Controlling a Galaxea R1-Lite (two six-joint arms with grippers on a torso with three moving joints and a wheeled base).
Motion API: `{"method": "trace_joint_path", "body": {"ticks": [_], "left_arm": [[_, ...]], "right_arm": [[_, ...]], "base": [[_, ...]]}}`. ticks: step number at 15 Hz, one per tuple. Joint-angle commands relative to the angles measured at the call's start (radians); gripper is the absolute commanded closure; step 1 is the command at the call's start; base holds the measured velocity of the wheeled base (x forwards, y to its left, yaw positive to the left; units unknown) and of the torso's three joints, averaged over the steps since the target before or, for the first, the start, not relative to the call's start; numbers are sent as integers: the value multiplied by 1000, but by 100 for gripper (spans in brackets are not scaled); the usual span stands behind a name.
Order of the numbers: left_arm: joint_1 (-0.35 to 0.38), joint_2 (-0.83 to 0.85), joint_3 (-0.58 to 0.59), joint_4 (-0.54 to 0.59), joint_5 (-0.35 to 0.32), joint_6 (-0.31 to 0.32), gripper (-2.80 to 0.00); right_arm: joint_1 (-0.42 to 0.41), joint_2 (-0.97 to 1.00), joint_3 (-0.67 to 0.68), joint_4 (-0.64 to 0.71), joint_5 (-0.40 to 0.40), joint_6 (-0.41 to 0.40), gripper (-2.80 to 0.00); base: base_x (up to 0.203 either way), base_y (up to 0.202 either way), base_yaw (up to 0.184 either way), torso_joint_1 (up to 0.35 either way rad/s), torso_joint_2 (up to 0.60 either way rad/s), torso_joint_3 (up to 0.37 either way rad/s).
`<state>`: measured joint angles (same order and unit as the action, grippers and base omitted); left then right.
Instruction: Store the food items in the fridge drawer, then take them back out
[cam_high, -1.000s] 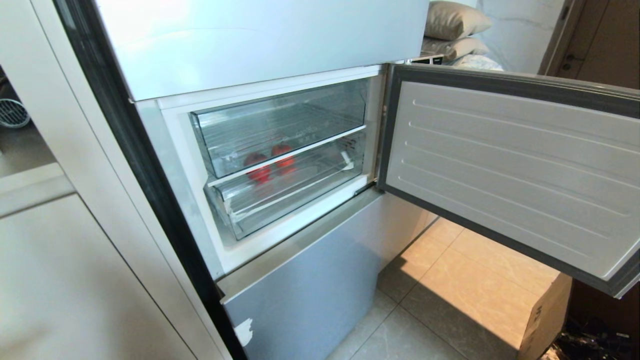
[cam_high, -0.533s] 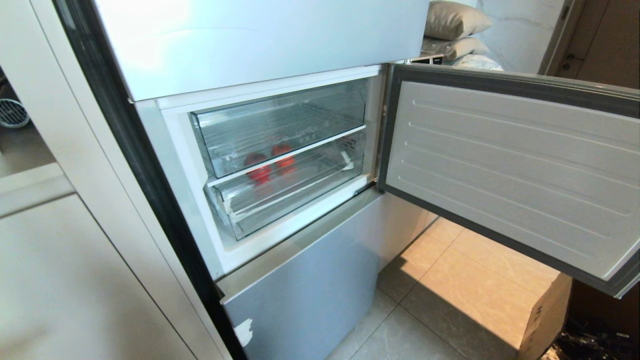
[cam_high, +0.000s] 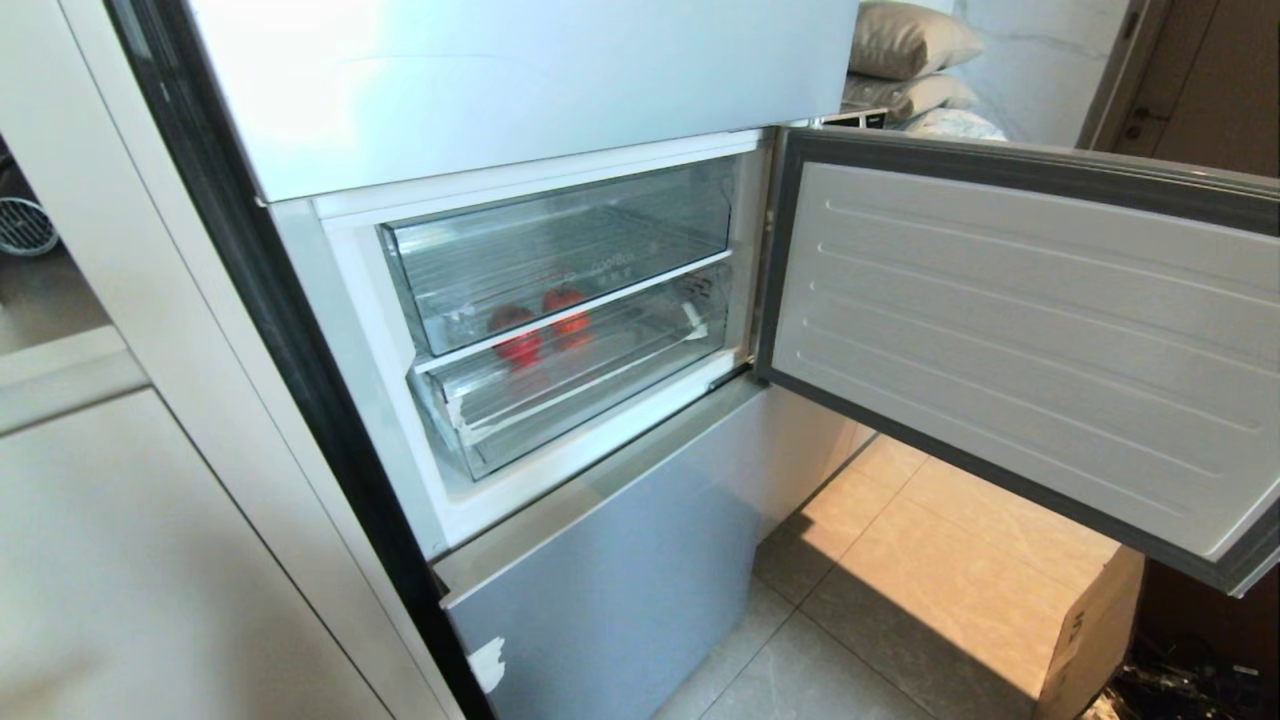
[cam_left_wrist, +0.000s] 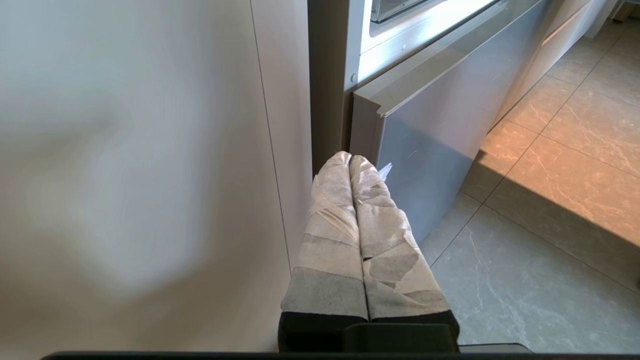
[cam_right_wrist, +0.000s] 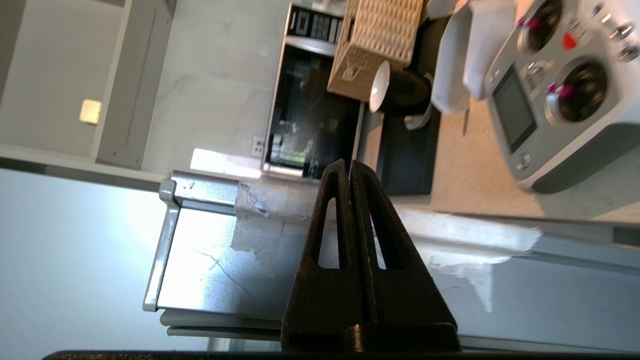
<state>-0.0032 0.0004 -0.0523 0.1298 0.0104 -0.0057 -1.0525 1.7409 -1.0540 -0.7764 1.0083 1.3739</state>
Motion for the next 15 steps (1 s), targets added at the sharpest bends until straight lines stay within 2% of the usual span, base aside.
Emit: {"method": "trace_joint_path", "body": {"ticks": [1, 3, 6, 9, 10, 11, 14, 15], "left_arm": [[0, 0, 0, 1, 0, 0, 0], [0, 0, 0, 1, 0, 0, 0], [0, 0, 0, 1, 0, 0, 0], [0, 0, 0, 1, 0, 0, 0], [0, 0, 0, 1, 0, 0, 0], [0, 0, -1, 1, 0, 0, 0], [0, 0, 0, 1, 0, 0, 0], [0, 0, 0, 1, 0, 0, 0]], "right_arm": [[16, -15, 5, -2, 25, 27, 0], [17, -74, 67, -2, 64, 28, 0], [11, -248, 192, -5, 72, 26, 0], [-58, -504, 271, -15, 64, 37, 0], [-88, -568, 258, -33, 49, 70, 0], [-106, -611, 206, -53, 21, 150, 0], [-130, -606, -108, -88, -50, 401, 0], [-135, -589, -165, -94, -79, 427, 0]], "base": [[0, 0, 0, 0, 0, 0], [0, 0, 0, 0, 0, 0], [0, 0, 0, 0, 0, 0], [0, 0, 0, 0, 0, 0], [0, 0, 0, 0, 0, 0], [0, 0, 0, 0, 0, 0], [0, 0, 0, 0, 0, 0], [0, 0, 0, 0, 0, 0]]}}
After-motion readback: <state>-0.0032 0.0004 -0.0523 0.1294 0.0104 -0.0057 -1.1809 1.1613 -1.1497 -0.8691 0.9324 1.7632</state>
